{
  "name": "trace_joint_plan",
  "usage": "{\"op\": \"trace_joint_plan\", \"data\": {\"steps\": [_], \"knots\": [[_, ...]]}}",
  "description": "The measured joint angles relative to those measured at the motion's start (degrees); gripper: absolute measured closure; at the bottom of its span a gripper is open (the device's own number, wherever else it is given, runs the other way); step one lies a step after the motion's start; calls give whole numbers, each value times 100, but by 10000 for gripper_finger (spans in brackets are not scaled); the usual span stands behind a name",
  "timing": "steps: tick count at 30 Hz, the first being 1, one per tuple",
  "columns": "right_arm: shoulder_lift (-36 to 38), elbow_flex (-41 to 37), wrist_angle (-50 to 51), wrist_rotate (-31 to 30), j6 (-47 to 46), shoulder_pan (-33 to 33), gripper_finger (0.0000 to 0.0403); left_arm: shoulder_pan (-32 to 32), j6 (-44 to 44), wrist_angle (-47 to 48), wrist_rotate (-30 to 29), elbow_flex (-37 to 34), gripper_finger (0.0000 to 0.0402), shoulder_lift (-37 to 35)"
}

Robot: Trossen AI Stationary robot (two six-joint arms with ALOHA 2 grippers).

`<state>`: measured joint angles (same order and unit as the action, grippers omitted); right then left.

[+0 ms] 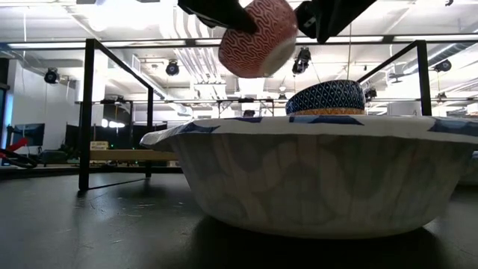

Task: Place and stack bowls onto a shelf
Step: Stack the small dark blue and red patterned bowl on top of the small yellow and dark blue patterned bowl

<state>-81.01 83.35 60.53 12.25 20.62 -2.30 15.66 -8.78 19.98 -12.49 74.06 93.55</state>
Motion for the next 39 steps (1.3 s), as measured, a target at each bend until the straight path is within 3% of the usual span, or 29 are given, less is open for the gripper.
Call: {"op": "trace_joint_plan", "data": {"steps": [12,18,25,32,39], "knots": [[74,0,-69,4,432,-47,314,-13,-167,-227,987,-2,400,164],[74,0,-328,682,902,-47,314,-13,-532,-409,1761,-2,400,167],[95,0,-425,857,943,-47,314,-9,-576,-401,2413,-2,400,169],[98,0,-643,2157,939,-49,288,-15,-598,-403,2618,-2,400,171],[73,0,-968,2881,1008,-45,279,-11,-1166,-647,2933,-2,400,173]]}}
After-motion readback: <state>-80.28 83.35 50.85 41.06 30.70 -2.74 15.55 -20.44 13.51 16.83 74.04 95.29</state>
